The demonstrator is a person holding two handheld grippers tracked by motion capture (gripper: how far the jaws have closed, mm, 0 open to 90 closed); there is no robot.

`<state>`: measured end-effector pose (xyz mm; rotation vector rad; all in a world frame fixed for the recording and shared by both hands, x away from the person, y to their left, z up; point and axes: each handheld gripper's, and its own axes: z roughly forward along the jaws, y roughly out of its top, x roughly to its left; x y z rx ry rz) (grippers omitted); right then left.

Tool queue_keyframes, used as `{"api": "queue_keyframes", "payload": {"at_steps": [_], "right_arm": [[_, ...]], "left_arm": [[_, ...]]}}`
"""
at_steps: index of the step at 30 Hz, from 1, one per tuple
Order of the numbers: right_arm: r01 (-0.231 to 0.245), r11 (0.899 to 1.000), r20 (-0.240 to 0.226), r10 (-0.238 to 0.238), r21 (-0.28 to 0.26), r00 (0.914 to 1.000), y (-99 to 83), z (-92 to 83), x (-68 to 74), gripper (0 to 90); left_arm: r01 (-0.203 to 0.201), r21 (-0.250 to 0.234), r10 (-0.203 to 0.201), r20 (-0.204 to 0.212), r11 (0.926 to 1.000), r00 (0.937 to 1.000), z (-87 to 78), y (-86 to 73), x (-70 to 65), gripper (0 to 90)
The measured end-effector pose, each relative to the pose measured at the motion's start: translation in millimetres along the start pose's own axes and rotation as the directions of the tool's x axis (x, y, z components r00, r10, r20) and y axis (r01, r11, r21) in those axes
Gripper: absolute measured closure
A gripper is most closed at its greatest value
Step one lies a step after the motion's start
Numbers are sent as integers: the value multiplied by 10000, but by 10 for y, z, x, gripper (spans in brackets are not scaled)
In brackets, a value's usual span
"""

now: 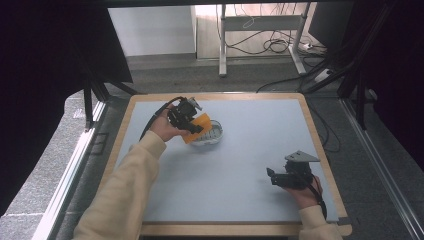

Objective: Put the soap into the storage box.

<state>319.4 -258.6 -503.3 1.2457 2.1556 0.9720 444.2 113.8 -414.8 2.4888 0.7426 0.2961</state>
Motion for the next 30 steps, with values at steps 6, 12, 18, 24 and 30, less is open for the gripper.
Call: {"api": "queue_keyframes", "payload": {"at_steps": [6, 12, 18, 24, 30], "right_arm": [[-1, 10000, 21, 1, 0, 10000, -2, 1, -2, 135], [-46, 10000, 13, 46, 26, 10000, -5, 0, -7, 135], [-66, 10000, 101, 66, -16, 9999, 6, -2, -15, 135], [-98, 10000, 109, 98, -4, 9999, 0, -2, -37, 135], [-100, 9999, 111, 100, -14, 9999, -2, 0, -40, 135]], "left_arm": [[-156, 84, 156, -28, 9998, 9999, 41, 76, 37, 620], [-288, 10, 288, 49, 9996, 9996, 104, 137, 91, 620], [-653, 80, 651, 237, 9978, 9976, 186, 183, 137, 620], [-820, 299, 809, 371, 9962, 9960, 265, 203, 155, 620], [-1033, 438, 1015, 407, 9937, 9940, 347, 223, 149, 620]]}}
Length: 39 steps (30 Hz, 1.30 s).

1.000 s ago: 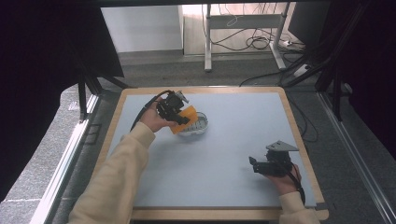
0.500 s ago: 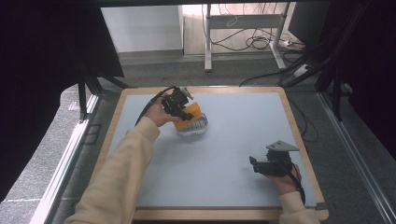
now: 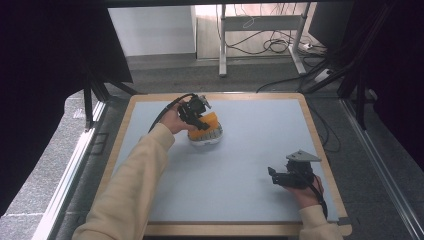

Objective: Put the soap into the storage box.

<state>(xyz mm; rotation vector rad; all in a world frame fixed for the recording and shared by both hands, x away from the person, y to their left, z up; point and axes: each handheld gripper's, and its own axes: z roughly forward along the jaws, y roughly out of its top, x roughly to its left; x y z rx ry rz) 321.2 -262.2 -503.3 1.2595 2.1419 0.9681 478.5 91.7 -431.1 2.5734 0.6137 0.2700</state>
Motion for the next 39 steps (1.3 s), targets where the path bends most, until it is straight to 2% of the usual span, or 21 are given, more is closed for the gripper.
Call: {"api": "queue_keyframes", "payload": {"at_steps": [12, 16, 21, 25, 29, 31, 35, 39], "right_arm": [[-1, 10000, 22, 1, 3, 10000, 2, 1, -1, 135], [10, 10000, 7, -10, 13, 10000, 1, 4, 0, 135], [42, 10000, -4, -42, 28, 10000, 1, 8, 9, 136], [17, 10000, 7, -17, 6, 10000, 0, 4, 0, 136], [22, 10000, 17, -22, 20, 10000, -1, 1, 1, 135], [43, 10000, 20, -43, 15, 10000, 0, 3, 7, 136], [20, 10000, 28, -20, 18, 10000, -3, 5, -2, 136], [45, 10000, 33, -45, 5, 10000, 1, 0, 9, 135]], "left_arm": [[-350, 273, 344, 204, 9990, 9992, 136, 4, -20, 619], [-413, 408, 408, 145, 9983, 9991, 181, 0, -21, 619], [-264, -20, 264, -10, 9996, 9997, 159, -2, -9, 587], [-125, -546, 91, -618, 9984, 9980, 63, 16, -3, 460], [101, -649, -197, -1495, 9978, 9886, -16, 10, -1, 325], [313, -951, -449, -1450, 9950, 9884, -53, -8, -6, 314], [583, -1200, -747, -1368, 9911, 9878, -136, -56, -11, 296], [1015, -1672, -1190, -978, 9807, 9881, -217, -108, -51, 267]]}}
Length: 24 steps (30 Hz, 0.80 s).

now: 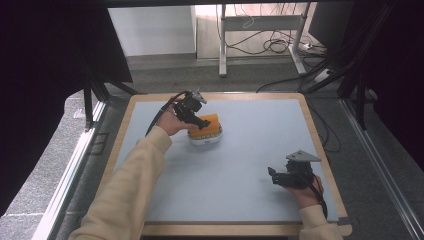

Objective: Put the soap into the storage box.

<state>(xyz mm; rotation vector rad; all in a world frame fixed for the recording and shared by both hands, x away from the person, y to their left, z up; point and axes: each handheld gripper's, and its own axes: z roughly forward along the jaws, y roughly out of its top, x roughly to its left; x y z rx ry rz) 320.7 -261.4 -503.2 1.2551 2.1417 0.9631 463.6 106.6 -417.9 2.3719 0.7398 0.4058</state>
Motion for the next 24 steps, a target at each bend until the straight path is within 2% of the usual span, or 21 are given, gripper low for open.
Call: {"api": "queue_keyframes", "payload": {"at_steps": [7, 9, 12, 19, 24], "right_arm": [[11, 10000, -27, -11, -37, 10000, 1, -6, 8, 135], [22, 10000, -42, -22, -43, 10000, 3, -6, 8, 136], [29, 10000, -55, -30, -78, 10000, 7, -10, 11, 135], [96, 9998, -98, -98, -187, 9999, 18, -28, 26, 135], [82, 9998, -91, -84, -197, 9999, 19, -29, 17, 136]], "left_arm": [[267, -439, -251, 364, 9987, 9990, -139, -131, -115, 250], [436, -548, -420, 313, 9975, 9986, -168, -201, -163, 247], [779, -668, -748, 479, 9947, 9960, -206, -315, -242, 241], [1122, -513, -1105, 346, 9924, 9933, -297, -599, -407, 233], [1412, -721, -1401, 197, 9874, 9899, -337, -823, -533, 218]]}}
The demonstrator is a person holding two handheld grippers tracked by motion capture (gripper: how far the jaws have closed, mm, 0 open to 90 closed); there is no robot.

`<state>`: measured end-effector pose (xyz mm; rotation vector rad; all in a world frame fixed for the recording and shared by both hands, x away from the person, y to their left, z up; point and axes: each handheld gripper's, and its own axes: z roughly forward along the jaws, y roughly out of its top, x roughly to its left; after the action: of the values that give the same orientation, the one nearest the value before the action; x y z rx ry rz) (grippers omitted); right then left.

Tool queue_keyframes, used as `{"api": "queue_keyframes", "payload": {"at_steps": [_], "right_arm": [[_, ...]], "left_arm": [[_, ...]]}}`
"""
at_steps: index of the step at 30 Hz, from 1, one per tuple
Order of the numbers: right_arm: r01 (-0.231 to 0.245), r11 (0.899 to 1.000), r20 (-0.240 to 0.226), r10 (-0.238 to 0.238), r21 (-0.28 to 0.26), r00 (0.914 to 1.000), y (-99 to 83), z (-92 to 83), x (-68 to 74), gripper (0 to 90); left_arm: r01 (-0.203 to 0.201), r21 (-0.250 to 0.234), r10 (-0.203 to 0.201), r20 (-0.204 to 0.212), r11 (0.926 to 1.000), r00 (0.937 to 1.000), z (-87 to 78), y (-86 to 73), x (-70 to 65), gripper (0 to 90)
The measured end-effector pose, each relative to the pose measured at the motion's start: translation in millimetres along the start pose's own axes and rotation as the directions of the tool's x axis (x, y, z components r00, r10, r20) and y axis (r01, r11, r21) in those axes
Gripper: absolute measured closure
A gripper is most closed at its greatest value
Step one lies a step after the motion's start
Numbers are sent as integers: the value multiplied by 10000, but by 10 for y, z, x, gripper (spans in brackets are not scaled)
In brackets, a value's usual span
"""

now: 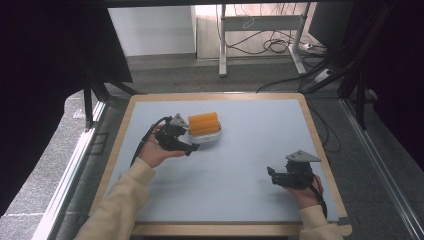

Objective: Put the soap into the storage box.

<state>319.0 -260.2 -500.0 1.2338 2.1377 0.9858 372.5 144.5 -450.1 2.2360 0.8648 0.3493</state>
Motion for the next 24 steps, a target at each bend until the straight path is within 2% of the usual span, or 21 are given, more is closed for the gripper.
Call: {"api": "queue_keyframes", "payload": {"at_steps": [4, 10, 12, 15, 20, 24], "right_arm": [[-13, 10000, 13, 13, -31, 10000, 3, -6, 2, 136], [87, 10000, -28, -87, -17, 10000, 2, 4, 18, 136], [107, 9999, -34, -107, 2, 9999, 2, 11, 18, 136], [137, 9999, -27, -137, 10, 9999, 3, 14, 20, 136], [157, 9999, -27, -157, 62, 9999, 4, 16, 33, 136], [137, 9999, 12, -137, -19, 9999, 9, 9, 28, 136]], "left_arm": [[143, -48, -143, 31, 9999, 9999, -32, -197, -91, 214], [652, -119, -650, 144, 9978, 9978, -135, -496, -206, 208], [649, -17, -649, -25, 9979, 9979, -164, -585, -237, 206], [777, -38, -777, -49, 9970, 9970, -191, -701, -262, 208], [839, 88, -838, -148, 9964, 9964, -164, -853, -328, 214], [835, -40, -836, -262, 9965, 9962, -184, -851, -339, 212]]}}
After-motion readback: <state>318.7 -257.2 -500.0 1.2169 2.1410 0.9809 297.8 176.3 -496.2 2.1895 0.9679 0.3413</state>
